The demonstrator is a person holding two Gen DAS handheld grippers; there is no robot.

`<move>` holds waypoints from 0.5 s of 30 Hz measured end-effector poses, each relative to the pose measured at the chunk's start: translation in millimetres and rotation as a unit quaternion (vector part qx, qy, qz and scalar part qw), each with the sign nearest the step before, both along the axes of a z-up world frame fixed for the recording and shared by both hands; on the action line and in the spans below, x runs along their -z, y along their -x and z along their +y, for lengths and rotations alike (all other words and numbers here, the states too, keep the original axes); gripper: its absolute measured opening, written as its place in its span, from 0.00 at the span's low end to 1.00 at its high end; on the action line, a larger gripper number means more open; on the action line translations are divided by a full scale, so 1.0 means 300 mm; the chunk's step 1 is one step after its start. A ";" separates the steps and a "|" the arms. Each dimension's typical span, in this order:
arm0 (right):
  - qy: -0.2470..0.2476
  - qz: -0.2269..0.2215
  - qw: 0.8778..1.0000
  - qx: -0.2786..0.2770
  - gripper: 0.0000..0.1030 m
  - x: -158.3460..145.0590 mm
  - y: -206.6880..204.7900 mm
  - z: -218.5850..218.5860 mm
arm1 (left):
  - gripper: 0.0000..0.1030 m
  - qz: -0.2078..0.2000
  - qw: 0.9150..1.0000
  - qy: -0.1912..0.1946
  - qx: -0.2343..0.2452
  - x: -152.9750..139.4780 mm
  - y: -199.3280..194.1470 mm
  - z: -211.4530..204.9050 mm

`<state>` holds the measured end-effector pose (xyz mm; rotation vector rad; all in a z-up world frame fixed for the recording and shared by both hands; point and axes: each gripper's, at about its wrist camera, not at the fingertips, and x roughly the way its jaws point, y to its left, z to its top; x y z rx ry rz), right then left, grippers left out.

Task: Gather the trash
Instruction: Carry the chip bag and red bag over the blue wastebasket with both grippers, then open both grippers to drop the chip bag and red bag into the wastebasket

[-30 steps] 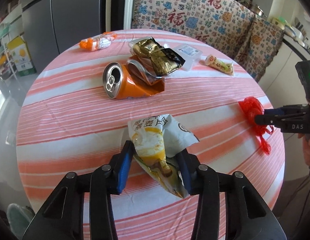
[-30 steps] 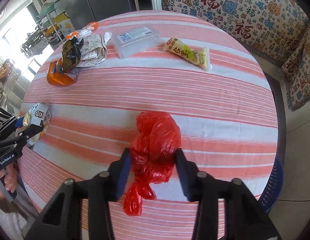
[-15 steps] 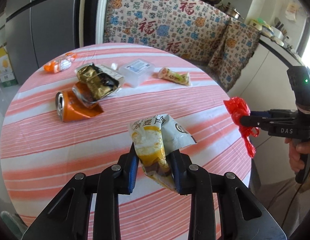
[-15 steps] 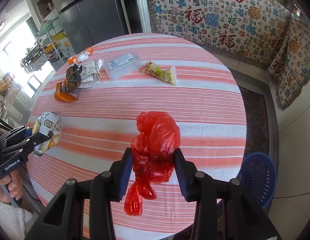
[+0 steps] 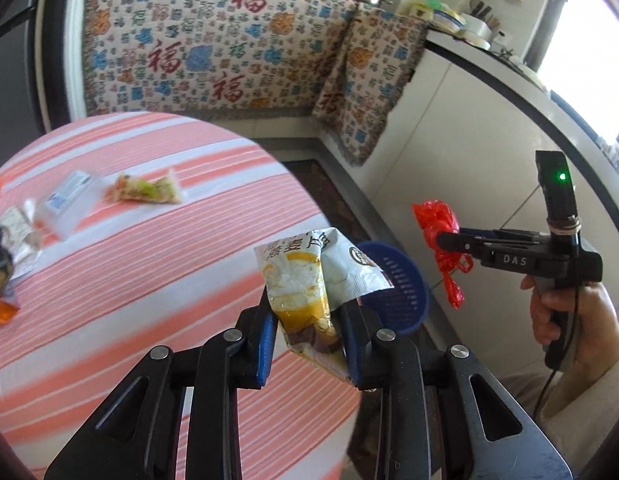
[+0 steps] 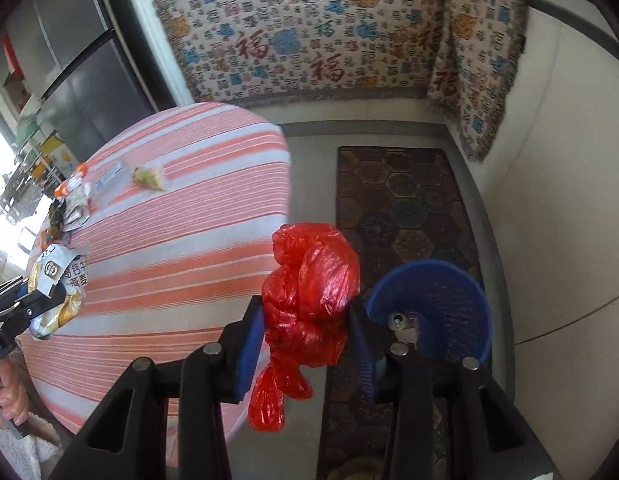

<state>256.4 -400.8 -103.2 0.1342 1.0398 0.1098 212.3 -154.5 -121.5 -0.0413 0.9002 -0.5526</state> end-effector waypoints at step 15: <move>0.000 0.009 0.993 0.117 0.40 0.181 -0.048 -0.481 | 0.28 0.038 0.996 -0.002 0.085 0.164 -0.157 -0.626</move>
